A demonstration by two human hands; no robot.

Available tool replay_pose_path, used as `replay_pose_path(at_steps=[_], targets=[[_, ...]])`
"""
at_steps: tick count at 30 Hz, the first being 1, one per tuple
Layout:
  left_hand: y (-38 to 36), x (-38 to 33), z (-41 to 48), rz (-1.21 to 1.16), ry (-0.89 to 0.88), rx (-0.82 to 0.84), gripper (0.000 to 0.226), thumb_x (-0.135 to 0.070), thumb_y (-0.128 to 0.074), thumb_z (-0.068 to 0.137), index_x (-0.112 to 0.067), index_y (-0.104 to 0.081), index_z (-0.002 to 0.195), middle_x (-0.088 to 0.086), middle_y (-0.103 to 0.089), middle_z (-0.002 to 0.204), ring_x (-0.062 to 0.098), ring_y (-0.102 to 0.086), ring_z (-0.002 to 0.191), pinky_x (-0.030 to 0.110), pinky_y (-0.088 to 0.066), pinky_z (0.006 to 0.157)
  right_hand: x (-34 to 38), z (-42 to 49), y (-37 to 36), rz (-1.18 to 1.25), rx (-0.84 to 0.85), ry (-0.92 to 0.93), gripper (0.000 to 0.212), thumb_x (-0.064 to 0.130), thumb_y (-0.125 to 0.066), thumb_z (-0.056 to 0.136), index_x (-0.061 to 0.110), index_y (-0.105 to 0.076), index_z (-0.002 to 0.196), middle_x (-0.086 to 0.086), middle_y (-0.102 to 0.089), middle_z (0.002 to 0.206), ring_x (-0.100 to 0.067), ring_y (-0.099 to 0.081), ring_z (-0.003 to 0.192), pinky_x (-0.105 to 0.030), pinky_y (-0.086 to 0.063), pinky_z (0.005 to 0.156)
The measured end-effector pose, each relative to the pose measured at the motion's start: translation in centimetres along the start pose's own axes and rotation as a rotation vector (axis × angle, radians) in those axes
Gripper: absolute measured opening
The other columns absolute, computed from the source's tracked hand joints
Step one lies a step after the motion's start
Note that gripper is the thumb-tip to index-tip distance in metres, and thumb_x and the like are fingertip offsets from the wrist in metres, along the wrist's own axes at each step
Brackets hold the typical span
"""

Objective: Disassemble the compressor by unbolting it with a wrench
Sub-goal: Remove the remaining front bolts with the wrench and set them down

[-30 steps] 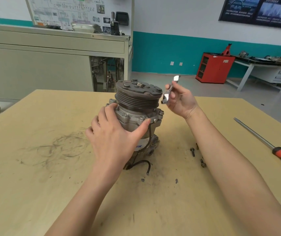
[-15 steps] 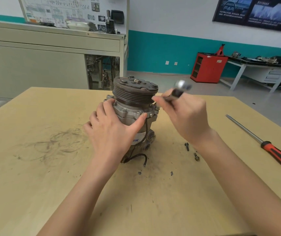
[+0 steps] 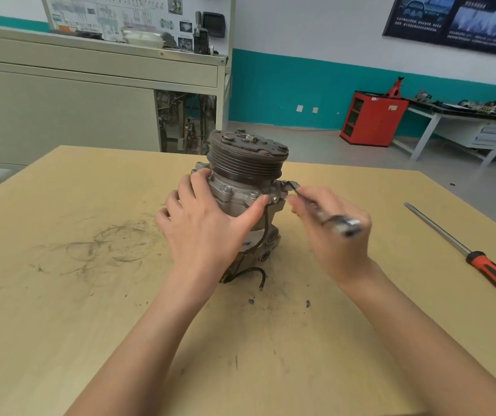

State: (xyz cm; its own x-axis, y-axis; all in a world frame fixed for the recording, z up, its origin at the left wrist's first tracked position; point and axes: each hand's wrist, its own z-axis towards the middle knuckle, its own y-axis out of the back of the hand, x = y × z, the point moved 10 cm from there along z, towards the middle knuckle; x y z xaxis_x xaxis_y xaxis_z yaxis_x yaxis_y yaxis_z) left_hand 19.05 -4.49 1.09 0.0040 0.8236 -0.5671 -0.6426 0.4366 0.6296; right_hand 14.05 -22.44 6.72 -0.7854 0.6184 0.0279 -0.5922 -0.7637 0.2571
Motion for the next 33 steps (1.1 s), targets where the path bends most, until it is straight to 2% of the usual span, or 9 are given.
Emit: replay_pose_path(at_steps=[3,6,11,14,17,20,23,28,33], targets=[[0.0,0.0,0.1,0.0,-0.003,-0.003,0.096,-0.085,-0.035,0.065,-0.019,-0.042,0.134,0.005,-0.052,0.134,0.031,-0.046,0.123,0.045,-0.031,0.094,-8.2,-2.8,-0.4,0.621,-0.138,-0.686,0.015,0.014,-0.046,0.098,0.013,-0.054,0.085,0.005,-0.065,0.062,-0.013,-0.062,0.056,-0.024,-0.05,0.05],[-0.1,0.0,0.1,0.002,-0.002,0.005,0.098,-0.087,-0.033,0.065,-0.019,-0.041,0.135,0.004,-0.051,0.136,0.03,-0.045,0.124,0.045,-0.031,0.094,-13.6,-4.9,-4.6,1.052,-0.117,-1.126,0.024,0.006,-0.036,0.1,0.007,-0.05,0.081,-0.003,-0.06,0.057,-0.014,-0.053,0.052,-0.021,-0.04,0.048],[-0.2,0.1,0.1,0.013,0.005,0.002,0.103,-0.089,-0.024,0.06,-0.02,-0.041,0.134,0.003,-0.051,0.135,0.029,-0.045,0.125,0.043,-0.03,0.095,-15.2,-3.8,-11.9,1.419,0.316,-1.257,0.032,0.014,-0.04,0.09,0.009,-0.064,0.07,-0.001,-0.054,0.056,-0.009,-0.045,0.048,-0.017,-0.034,0.047],[-0.1,0.1,0.1,0.016,0.006,0.001,0.103,-0.088,-0.025,0.059,-0.019,-0.042,0.134,0.002,-0.052,0.135,0.029,-0.045,0.125,0.044,-0.031,0.096,-15.3,-4.2,-15.4,1.52,0.406,-1.324,0.03,0.018,-0.037,0.091,0.009,-0.064,0.084,0.0,-0.053,0.058,-0.01,-0.046,0.053,-0.016,-0.032,0.053],[-0.1,0.1,0.1,0.012,0.007,0.003,0.104,-0.088,-0.025,0.058,-0.019,-0.042,0.134,0.002,-0.051,0.135,0.029,-0.045,0.126,0.044,-0.03,0.096,-15.7,-4.8,-17.6,1.472,0.383,-1.422,0.031,0.022,-0.046,0.088,0.007,-0.067,0.105,-0.015,-0.056,0.087,-0.023,-0.046,0.082,-0.026,-0.039,0.078],[-0.1,0.1,0.0,-0.002,0.012,0.002,0.104,-0.088,-0.025,0.058,-0.019,-0.042,0.133,0.002,-0.051,0.136,0.029,-0.044,0.126,0.044,-0.029,0.095,-14.7,-5.0,-18.4,1.53,0.408,-1.41,0.039,0.023,-0.043,0.09,0.006,-0.069,0.113,-0.016,-0.066,0.112,-0.031,-0.062,0.105,-0.044,-0.047,0.096],[0.0,0.2,0.0,-0.007,0.011,0.0,0.103,-0.088,-0.026,0.058,-0.02,-0.042,0.133,0.002,-0.051,0.135,0.029,-0.044,0.126,0.044,-0.029,0.095,-14.7,-4.8,-17.5,1.525,0.378,-1.402,0.035,0.024,-0.045,0.089,0.009,-0.068,0.11,-0.013,-0.063,0.11,-0.027,-0.058,0.104,-0.041,-0.039,0.103],[-0.1,0.1,0.0,-0.004,0.01,0.019,0.103,-0.089,-0.023,0.058,-0.021,-0.04,0.135,0.001,-0.049,0.137,0.028,-0.043,0.128,0.044,-0.028,0.097,-16.9,-1.2,-10.4,1.253,0.179,-1.256,0.04,0.027,-0.044,0.099,0.014,-0.066,0.069,0.004,-0.06,0.057,-0.006,-0.052,0.049,-0.012,-0.037,0.048],[0.0,0.0,-0.1,-0.001,0.009,0.009,0.102,-0.088,-0.024,0.059,-0.021,-0.04,0.134,0.002,-0.051,0.135,0.029,-0.043,0.127,0.044,-0.029,0.096,-13.2,3.1,-0.3,0.512,-0.038,-0.722,0.028,0.023,-0.055,0.096,0.013,-0.06,0.071,0.002,-0.065,0.052,-0.015,-0.057,0.043,-0.023,-0.046,0.043]])
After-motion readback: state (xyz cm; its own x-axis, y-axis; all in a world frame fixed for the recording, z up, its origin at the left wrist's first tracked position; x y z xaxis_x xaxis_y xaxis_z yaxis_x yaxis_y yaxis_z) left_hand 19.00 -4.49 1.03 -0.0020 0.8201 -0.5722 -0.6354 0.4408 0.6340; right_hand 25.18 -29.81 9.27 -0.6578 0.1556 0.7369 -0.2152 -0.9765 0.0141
